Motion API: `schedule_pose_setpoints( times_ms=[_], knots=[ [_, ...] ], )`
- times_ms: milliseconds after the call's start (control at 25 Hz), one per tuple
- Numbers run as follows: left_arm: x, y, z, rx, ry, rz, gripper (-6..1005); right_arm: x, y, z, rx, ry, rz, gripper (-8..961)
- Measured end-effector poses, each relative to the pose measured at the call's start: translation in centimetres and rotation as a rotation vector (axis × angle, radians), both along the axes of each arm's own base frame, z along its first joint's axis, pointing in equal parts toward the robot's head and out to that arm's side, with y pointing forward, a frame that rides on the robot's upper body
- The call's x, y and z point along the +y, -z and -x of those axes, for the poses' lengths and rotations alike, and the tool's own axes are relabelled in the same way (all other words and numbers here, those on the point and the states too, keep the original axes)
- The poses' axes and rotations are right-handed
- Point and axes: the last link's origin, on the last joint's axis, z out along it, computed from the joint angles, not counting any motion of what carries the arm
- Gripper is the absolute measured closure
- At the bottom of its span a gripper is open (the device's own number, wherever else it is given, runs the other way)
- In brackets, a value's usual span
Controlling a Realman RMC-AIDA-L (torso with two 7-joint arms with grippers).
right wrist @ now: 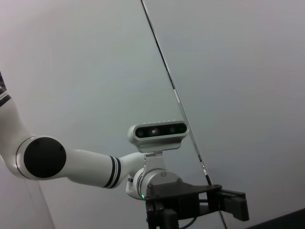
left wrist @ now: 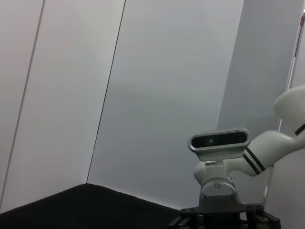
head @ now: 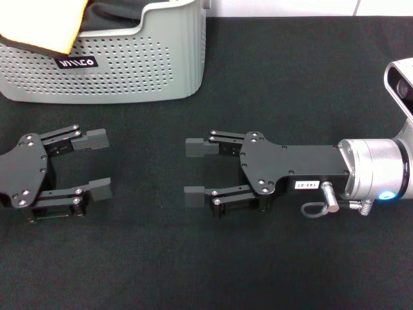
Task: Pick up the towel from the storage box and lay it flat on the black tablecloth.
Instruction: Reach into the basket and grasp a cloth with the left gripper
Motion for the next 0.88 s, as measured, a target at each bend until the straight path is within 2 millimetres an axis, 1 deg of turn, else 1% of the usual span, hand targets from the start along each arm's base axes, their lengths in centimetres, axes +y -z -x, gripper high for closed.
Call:
schedule_pose_setpoints(
  times_ms=[440,600,720,880],
  knots=[
    [-0.1,0.2,0.0,-0.004,-0.006,0.003,168,-0.1,0.1,-0.1,0.0,0.001,0.001,96],
    [0.0,0.2,-0.1,-0.019,-0.012,-0.012,168,-0.1,0.0,-0.4,0.01,0.007,-0.027,96],
    [1.1,-0.6,-1.1,-0.068,-0.023,-0.054,169,0.2,-0.3,-1.0,0.022,0.038,-0.079,96],
    [3.6,-2.9,-3.7,-0.116,-0.002,-0.125,169,0.3,-0.5,-2.0,0.032,0.082,-0.133,96]
  ],
)
